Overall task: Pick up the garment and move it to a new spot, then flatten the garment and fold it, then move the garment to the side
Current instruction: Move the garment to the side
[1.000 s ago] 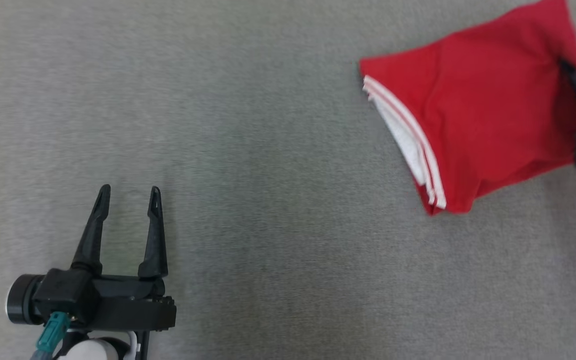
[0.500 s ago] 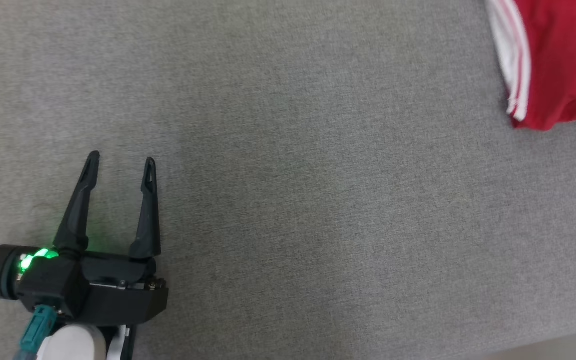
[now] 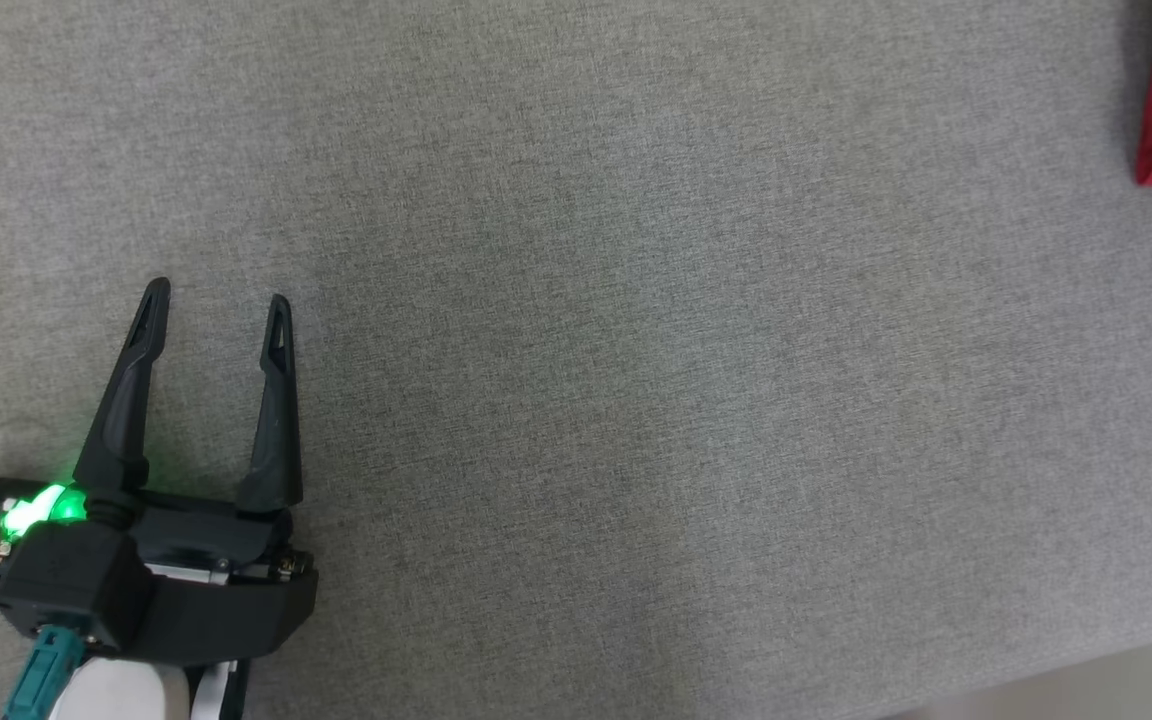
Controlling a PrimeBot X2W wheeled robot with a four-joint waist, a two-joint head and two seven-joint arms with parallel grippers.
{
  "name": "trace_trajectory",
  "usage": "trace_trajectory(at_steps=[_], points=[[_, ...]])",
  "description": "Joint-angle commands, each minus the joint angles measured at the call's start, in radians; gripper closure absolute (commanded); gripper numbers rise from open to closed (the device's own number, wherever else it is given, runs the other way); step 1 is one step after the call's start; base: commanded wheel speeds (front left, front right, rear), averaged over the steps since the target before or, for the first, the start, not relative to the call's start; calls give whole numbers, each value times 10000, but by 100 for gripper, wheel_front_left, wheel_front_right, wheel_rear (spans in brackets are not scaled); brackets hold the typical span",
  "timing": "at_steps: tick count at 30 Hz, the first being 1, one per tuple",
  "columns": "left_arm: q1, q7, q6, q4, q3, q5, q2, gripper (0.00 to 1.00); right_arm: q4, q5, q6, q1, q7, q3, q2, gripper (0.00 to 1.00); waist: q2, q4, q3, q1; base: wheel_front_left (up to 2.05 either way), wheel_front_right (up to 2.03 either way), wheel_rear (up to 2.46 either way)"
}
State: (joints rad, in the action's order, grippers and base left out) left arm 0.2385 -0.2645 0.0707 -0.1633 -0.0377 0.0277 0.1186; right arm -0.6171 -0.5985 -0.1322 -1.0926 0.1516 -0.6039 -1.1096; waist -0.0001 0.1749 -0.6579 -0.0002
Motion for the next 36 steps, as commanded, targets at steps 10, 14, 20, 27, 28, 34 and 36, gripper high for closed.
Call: trace_trajectory(at_steps=[10, 14, 20, 27, 28, 34, 36], points=[[-97, 12, -157, 430, 47, 200, -105, 0, -1034, 838, 34, -979, -2098, 6, 876, 0, 1, -283, 823, 2, 0, 0, 0], [-342, 9, -227, 505, 147, 307, -185, 0, -972, 528, 34, -1052, -2759, 249, 1475, 0, 1, -391, 1441, 2, 0, 0, 0], [-990, 8, -340, 750, 457, 604, -301, 0, -658, 733, 34, -414, -3729, 606, 2786, 0, 1, -730, 2731, 2, 0, 0, 0], [-1831, 8, -421, 961, 789, 730, -404, 0, 264, 1258, 34, 1426, -4127, 1768, 4344, 0, 1, -1235, 4034, 2, 0, 0, 0], [-1918, 8, -422, 971, 807, 743, -422, 0, 468, 1386, 34, 1808, -4150, 1962, 4543, 0, 1, -1310, 4157, 2, 0, 0, 0], [-2230, 8, -371, 1108, 870, 784, -473, 0, 1809, 2122, 34, 4338, -4165, 3450, 5844, 0, 1, -1783, 4803, 2, 0, 0, 0], [-2346, 8, -331, 1196, 896, 800, -485, 0, 2257, 2303, 34, 5240, -4169, 3944, 6303, 0, 1, -1892, 5002, 2, 0, 0, 0]])
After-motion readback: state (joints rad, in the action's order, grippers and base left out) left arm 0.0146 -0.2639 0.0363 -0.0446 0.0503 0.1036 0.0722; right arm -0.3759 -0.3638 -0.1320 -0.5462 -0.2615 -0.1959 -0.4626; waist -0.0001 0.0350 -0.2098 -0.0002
